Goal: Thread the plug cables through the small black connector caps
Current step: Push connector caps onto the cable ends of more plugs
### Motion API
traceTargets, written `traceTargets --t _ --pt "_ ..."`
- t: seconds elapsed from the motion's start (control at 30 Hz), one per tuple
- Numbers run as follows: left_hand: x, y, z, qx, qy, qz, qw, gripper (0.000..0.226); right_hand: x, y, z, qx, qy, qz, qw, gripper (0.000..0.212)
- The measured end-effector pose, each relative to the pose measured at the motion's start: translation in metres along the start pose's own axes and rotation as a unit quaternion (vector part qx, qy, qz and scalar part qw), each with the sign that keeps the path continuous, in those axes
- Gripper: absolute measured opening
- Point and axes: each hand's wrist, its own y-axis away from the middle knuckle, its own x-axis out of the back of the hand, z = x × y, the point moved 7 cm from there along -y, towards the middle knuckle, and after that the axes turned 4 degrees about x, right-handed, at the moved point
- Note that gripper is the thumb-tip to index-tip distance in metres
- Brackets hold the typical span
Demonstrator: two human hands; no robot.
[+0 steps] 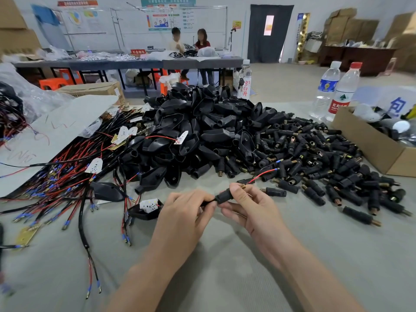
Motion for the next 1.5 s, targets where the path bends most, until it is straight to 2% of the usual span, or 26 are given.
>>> traceTargets --t 0.27,0.47,0.67,0.93,1.07,1.23,1.37,1.5 --pt "0.0 0.001 -0.017 0.053 0.002 -0.03 0.998 0.001 0.009 -0.002 -0.011 0.028 -0.009 0.029 0.999 0.04" --pt "-0.004 0.0 -0.005 0.014 -0.005 -0.022 1.0 0.006 -0.001 0.002 -0.004 0.02 0.022 -0.008 1.0 0.036" --pt "0.003 -0.002 -0.022 0.052 -0.023 -0.033 0.998 0.012 0.016 -0.004 -0.014 0.051 -0.013 0.036 0.998 0.021" --pt "0.002 -0.001 -0.016 0.024 -0.013 -0.025 0.999 0.003 0.01 -0.004 -0.002 0.022 -0.022 0.022 0.999 0.025" --pt "0.0 -0.001 -0.014 0.021 0.005 -0.029 0.999 0.004 0.005 -0.002 -0.001 0.006 -0.042 -0.002 0.999 0.035" --pt "0.0 0.0 -0.011 0.021 0.021 -0.033 0.999 0.009 0.0 0.0 0.001 -0.006 -0.027 -0.021 0.999 0.021" --pt "-0.001 0.001 -0.011 0.022 0.026 -0.036 0.999 0.01 -0.003 0.001 0.0 -0.009 -0.024 -0.031 0.999 0.032" --pt "-0.002 0.001 -0.008 0.02 0.032 -0.033 0.999 0.01 -0.004 0.001 0.004 -0.022 -0.035 -0.047 0.998 0.028"
